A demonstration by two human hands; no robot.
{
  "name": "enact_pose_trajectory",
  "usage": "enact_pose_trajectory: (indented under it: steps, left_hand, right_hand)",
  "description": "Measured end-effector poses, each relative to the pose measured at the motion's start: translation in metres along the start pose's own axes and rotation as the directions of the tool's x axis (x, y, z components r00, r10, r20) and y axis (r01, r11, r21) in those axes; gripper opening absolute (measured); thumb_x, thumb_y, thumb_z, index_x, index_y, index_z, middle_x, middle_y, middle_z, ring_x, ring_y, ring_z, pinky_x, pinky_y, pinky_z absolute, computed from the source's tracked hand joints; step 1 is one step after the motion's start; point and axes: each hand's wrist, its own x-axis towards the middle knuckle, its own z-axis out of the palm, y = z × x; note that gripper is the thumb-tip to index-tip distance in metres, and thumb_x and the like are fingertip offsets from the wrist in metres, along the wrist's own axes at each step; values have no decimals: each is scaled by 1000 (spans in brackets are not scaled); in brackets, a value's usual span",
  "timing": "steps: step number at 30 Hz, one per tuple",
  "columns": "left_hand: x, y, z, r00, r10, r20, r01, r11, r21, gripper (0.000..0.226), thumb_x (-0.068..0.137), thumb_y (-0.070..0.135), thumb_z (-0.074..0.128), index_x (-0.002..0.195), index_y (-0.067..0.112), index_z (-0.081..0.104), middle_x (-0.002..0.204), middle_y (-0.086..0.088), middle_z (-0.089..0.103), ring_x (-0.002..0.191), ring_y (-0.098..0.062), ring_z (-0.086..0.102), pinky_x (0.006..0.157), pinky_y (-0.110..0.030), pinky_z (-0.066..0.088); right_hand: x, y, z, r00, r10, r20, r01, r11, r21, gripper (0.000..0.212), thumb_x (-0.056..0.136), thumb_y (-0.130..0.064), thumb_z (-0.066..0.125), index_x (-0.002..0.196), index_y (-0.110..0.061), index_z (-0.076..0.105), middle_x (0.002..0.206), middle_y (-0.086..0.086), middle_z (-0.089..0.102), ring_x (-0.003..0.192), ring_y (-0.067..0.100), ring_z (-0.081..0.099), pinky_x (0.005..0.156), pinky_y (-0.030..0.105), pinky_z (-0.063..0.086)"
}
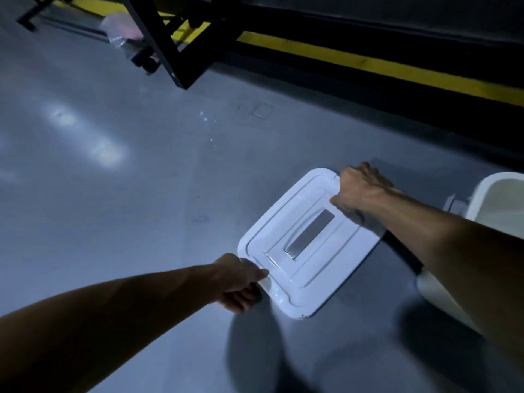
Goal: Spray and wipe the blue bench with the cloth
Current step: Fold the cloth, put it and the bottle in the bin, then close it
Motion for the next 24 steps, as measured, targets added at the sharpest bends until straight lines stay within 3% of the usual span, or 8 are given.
enact_pose_trajectory:
  steps: [4,7,11,13,17,19,21,24]
  left_hand:
    - [6,1,-1,999,31,-6,-31,999,-39,33,97,39,67,82,10,67,68,-6,72,55,-20,64,61,-29,56]
    - [8,3,2,998,61,-28,-64,991,-118,23,98,28,66,83,11,63,55,-2,63,45,-16,55,61,-30,54]
    - [0,7,3,993,80,-89,-93,985,-146,28,92,32,74,92,4,72,61,-6,67,52,-20,59,67,-34,62]
    - [-6,14,0,974,124,-190,-154,976,-152,39,87,35,80,97,-2,75,68,-11,72,57,-21,63,68,-34,63]
    - [-19,38,-16,870,275,-408,-378,905,-195,39,83,35,83,93,-1,72,80,-18,78,64,-24,72,73,-43,66]
    - [-27,54,-27,820,314,-478,-457,862,-218,45,82,32,85,101,-5,67,81,-19,77,64,-26,75,65,-41,66]
    - [-40,71,-36,771,361,-525,-526,826,-205,54,81,32,87,105,-9,62,80,-20,75,65,-29,76,63,-42,66]
    - [-65,102,-43,669,433,-605,-629,763,-149,54,80,31,87,104,-8,60,77,-19,72,65,-30,76,66,-47,66]
  right_hand:
    - [4,5,3,999,-19,-34,20,999,29,34,83,-32,68,109,-11,58,127,19,47,121,42,51,96,45,51]
    - [4,6,4,999,-19,-42,22,998,65,37,82,-33,71,109,-12,59,128,20,49,119,42,53,95,43,50]
    - [-6,16,-7,998,24,-63,-14,987,160,36,74,-33,75,79,-15,44,122,19,52,108,40,56,90,43,54]
    - [-14,23,-19,996,18,-91,1,980,199,39,73,-36,75,72,-16,41,118,20,54,104,39,56,90,44,55]
    - [-27,35,-49,976,39,-214,31,948,315,44,75,-47,78,71,-20,43,129,24,53,120,44,53,95,45,53]
    - [-32,44,-63,960,63,-274,43,930,365,42,78,-47,78,93,-13,59,136,25,50,126,43,50,96,41,48]
    - [-37,55,-76,943,98,-318,45,910,413,56,77,-49,79,110,-8,60,136,24,50,129,41,48,97,39,47]
    - [-51,74,-98,906,142,-399,68,880,469,48,74,-51,77,92,-10,60,125,20,59,122,39,53,84,38,48]
